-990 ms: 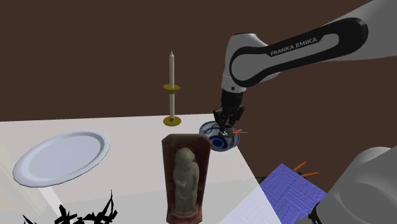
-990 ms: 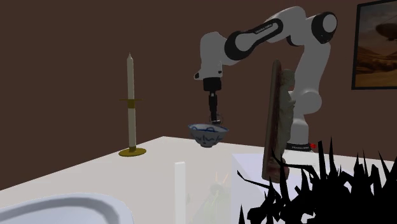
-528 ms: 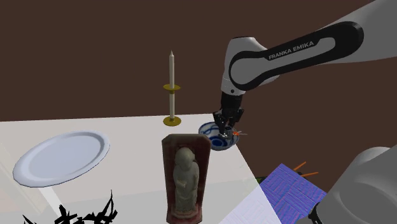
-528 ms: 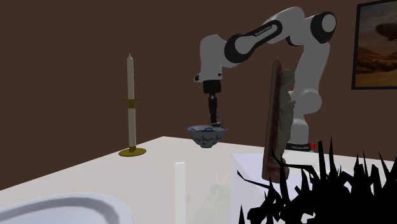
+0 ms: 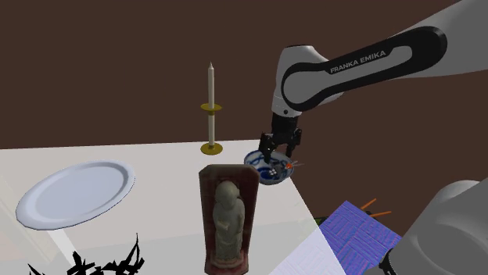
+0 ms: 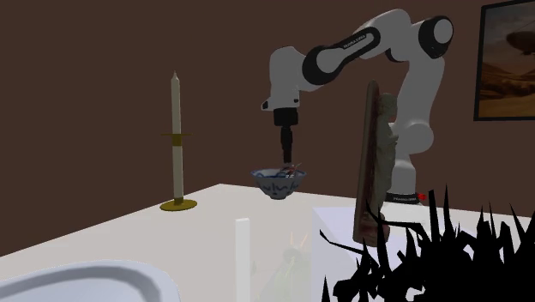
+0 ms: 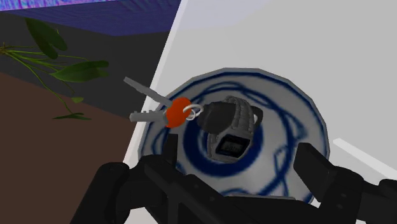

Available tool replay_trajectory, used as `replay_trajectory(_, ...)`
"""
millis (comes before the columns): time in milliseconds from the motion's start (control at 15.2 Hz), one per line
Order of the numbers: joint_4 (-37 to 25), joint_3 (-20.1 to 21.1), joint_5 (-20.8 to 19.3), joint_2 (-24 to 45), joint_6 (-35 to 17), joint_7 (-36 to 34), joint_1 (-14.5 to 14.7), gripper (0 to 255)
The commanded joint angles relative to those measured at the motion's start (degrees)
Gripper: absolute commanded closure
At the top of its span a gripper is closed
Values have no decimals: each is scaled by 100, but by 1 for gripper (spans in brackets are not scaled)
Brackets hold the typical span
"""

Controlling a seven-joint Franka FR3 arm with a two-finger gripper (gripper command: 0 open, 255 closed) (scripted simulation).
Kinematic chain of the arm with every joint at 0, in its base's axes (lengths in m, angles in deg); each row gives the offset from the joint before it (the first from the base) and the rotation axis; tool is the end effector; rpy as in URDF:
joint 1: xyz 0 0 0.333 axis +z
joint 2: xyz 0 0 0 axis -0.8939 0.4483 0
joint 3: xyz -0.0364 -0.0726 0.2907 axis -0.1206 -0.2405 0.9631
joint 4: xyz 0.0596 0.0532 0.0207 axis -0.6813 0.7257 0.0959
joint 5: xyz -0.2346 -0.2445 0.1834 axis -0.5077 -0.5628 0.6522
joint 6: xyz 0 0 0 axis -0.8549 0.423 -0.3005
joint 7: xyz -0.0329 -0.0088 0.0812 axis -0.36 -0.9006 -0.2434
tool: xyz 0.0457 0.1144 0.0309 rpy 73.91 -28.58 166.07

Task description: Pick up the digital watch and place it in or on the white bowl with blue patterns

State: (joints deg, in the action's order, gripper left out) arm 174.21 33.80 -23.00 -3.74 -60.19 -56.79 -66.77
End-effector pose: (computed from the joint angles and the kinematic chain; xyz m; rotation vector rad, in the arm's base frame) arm 0.4207 0.0791 0.3915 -3.0982 0.2556 0.0826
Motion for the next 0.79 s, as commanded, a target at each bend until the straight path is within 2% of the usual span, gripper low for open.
replay_trajectory(0, -140, -20, -7, -67, 206, 2, -6, 0)
replay_trajectory(198, -567, -73, -32, -205, 771, 3, -23, 0)
replay_trajectory(726, -567, -73, -32, -205, 771, 3, -23, 0)
